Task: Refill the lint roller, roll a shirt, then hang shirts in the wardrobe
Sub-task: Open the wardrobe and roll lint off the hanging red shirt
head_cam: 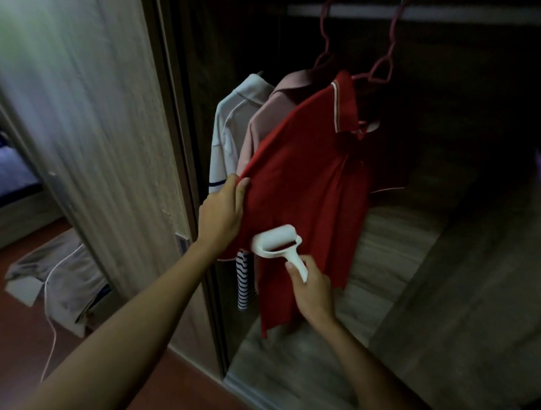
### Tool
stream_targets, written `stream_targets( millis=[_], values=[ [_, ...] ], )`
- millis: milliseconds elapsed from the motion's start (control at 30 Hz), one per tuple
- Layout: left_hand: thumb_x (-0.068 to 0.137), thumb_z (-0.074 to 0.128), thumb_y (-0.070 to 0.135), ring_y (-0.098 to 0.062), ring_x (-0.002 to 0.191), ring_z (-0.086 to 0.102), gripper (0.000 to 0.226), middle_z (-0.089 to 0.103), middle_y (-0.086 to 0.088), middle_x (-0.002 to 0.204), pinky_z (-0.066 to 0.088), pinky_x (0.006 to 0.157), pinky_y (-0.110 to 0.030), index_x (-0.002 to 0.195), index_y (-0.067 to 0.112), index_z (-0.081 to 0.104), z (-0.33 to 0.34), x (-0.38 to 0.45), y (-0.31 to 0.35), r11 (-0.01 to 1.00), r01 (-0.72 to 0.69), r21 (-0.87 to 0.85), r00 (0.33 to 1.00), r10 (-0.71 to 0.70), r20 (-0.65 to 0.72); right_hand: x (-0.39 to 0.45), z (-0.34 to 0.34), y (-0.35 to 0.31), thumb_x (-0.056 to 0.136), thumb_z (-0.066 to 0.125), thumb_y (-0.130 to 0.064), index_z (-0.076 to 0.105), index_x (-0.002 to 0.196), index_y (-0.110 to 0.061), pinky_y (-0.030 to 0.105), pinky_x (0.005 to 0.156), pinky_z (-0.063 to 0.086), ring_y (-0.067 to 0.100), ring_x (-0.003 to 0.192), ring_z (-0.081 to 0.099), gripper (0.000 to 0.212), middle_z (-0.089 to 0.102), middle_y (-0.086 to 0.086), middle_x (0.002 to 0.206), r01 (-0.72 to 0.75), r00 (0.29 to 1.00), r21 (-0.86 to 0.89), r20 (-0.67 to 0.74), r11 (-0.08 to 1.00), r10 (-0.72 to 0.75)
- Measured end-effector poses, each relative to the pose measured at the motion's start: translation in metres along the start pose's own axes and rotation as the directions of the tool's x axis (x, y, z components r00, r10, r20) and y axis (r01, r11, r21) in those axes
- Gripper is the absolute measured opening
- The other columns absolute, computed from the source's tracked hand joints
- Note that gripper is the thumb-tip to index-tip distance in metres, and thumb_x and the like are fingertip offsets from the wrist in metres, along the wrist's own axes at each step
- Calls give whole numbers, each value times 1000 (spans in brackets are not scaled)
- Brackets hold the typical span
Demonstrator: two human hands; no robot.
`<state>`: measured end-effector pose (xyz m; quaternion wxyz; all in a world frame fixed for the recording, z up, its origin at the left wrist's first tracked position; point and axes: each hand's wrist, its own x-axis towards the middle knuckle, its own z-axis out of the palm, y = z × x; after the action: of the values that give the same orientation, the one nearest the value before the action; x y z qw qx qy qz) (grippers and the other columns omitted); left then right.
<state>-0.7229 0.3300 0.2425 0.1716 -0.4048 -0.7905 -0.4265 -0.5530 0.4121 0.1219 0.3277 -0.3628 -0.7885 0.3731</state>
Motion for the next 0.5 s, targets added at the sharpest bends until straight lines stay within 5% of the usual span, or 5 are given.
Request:
stream_targets(
  millis=[133,267,500],
  values=[
    [85,42,66,-32,69,64,54,65,-6,72,49,59,-39,98,15,54,-7,-1,-4,988,-113,102,993,109,42,16,-21,-18,93,58,-31,61,100,-18,23,55,36,8,56,55,14,63,-6,69,85,974,97,-217,992,-62],
    [88,34,63,-32,69,65,57,68,-9,75,49,59,-40,96,14,62,-9,1,-6,974,-166,155,986,165,20,64,-52,-62,94,57,-28,59,103,-11,14,55,35,4,63,54,19,63,-6,79,253,894,167,-418,953,-164],
    [91,28,59,-22,55,60,56,63,-5,66,52,53,-42,97,14,60,-5,-4,-5,980,-140,139,990,138,28,66,-26,-13,97,51,-32,57,107,-17,21,54,34,12,62,58,19,61,-4,75,74,974,135,-225,988,-42]
  ],
)
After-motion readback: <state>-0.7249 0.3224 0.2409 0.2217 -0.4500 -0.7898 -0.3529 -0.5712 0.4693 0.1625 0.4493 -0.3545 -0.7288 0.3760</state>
